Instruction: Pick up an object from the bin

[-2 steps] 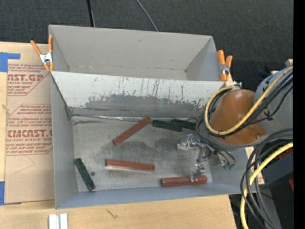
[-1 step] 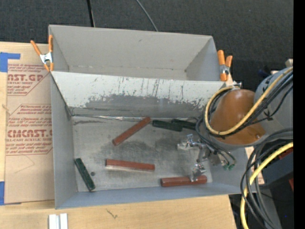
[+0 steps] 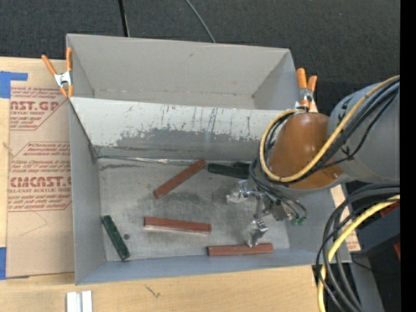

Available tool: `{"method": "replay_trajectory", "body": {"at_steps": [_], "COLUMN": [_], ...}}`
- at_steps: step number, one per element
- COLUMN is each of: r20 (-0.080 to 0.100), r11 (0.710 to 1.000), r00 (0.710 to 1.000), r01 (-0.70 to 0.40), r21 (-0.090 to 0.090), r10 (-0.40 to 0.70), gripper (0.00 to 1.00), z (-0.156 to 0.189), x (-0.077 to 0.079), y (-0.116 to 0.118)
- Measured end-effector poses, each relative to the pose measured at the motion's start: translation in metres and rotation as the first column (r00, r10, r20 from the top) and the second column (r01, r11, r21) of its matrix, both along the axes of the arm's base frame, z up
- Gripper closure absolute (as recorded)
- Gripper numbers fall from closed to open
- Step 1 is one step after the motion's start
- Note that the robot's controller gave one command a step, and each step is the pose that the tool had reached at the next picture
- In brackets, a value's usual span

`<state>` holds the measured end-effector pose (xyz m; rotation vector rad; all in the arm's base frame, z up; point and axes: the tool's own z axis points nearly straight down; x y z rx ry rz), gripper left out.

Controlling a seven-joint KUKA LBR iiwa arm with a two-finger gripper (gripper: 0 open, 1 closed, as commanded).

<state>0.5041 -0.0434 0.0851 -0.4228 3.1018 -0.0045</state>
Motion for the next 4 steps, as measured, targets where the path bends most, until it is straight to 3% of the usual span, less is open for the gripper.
{"method": "replay_trajectory", "body": {"at_steps": [1, 2, 3, 4], "r20": [-0.016, -0.012, -0.008, -0.008], "r11": [0.999, 0.999, 0.999, 0.999], "r00": [0.999, 0.999, 0.999, 0.999], "r01": [0.033, -0.039, -0.039, -0.039], "r21": [0.003, 0.002, 0.002, 0.002], "r10": [-0.032, 0.039, 0.039, 0.039], "gripper": [0.00, 1.00, 0.00, 0.00], "z": [0.041, -0.004, -0.003, -0.003], "x": [-0.005, 0.004, 0.005, 0.005], "y": [0.033, 0.067, 0.067, 0.068]}}
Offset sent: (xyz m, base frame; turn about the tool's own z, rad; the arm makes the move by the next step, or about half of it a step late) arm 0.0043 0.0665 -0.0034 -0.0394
